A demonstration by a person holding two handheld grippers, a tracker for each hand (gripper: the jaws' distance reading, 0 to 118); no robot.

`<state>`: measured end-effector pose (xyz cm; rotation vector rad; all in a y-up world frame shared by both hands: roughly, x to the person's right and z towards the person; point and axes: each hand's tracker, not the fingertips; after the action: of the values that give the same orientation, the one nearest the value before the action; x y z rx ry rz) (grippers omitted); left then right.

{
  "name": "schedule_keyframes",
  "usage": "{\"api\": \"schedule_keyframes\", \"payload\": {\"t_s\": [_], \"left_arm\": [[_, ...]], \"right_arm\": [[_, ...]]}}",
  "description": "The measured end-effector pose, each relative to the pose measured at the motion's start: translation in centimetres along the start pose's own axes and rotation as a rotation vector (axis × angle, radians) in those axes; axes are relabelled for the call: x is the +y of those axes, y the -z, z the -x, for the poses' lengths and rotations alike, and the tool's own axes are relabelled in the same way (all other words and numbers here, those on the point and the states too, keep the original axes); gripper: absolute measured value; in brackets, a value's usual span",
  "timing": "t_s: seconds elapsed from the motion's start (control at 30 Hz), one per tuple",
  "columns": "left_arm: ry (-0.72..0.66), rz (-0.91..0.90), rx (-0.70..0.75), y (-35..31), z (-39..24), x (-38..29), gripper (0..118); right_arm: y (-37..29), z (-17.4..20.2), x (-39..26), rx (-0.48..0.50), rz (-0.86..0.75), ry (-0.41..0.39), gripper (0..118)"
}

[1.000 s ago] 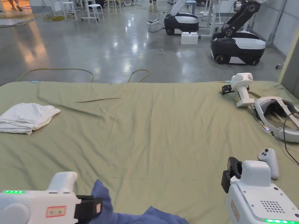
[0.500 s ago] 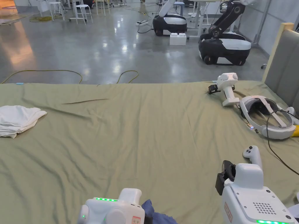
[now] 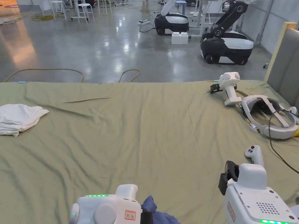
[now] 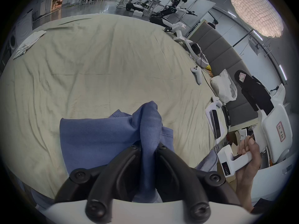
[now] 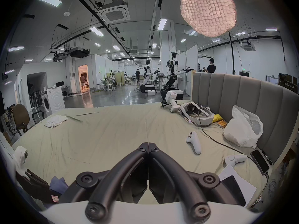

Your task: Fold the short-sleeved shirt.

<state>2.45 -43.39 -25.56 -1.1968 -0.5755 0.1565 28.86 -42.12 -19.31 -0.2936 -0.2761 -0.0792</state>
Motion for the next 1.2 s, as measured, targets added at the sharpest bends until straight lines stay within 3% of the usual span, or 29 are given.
{"api": "schedule_keyframes", "payload": {"t_s": [0.07,0.17,0.23,0.4,0.5,0.6,0.87,1.07,1.2], "left_arm": [[-0.009,0.004,-0.014,0.0,0.1,0.0,20],[-0.04,0.012,-0.112,-0.4,0.6,0.0,43],[-0.08,-0.003,-0.186,-1.1,1.0,0.1,48],[-0.052,-0.049,-0.161,-1.7,1.5,0.5,45],[-0.054,-0.043,-0.147,-0.2,2.0,0.3,26],[-0.046,0.031,-0.201,2.8,2.0,-0.2,23],[-0.029,0.105,-0.165,8.8,0.7,-2.5,20],[-0.009,0.069,-0.196,6.1,1.3,-2.2,20],[0.028,-0.096,-0.162,1.7,2.8,-0.9,20]], "right_arm": [[0.0,0.2,-0.1,0.003,0.003,-0.002,0],[0.1,0.3,-0.4,0.007,0.01,-0.005,0],[0.0,0.3,-0.5,0.008,0.012,-0.007,0],[-0.3,0.2,-0.5,0.004,0.016,-0.01,0],[-0.4,0.1,-0.5,0.001,0.013,-0.011,0],[-0.6,0.1,-0.5,-0.001,0.016,-0.016,0],[-0.8,0.0,-0.6,-0.006,0.017,-0.021,0],[-1.1,0.1,-0.3,-0.006,0.009,-0.024,0],[-1.2,0.6,0.3,-0.001,-0.011,-0.034,0]]}}
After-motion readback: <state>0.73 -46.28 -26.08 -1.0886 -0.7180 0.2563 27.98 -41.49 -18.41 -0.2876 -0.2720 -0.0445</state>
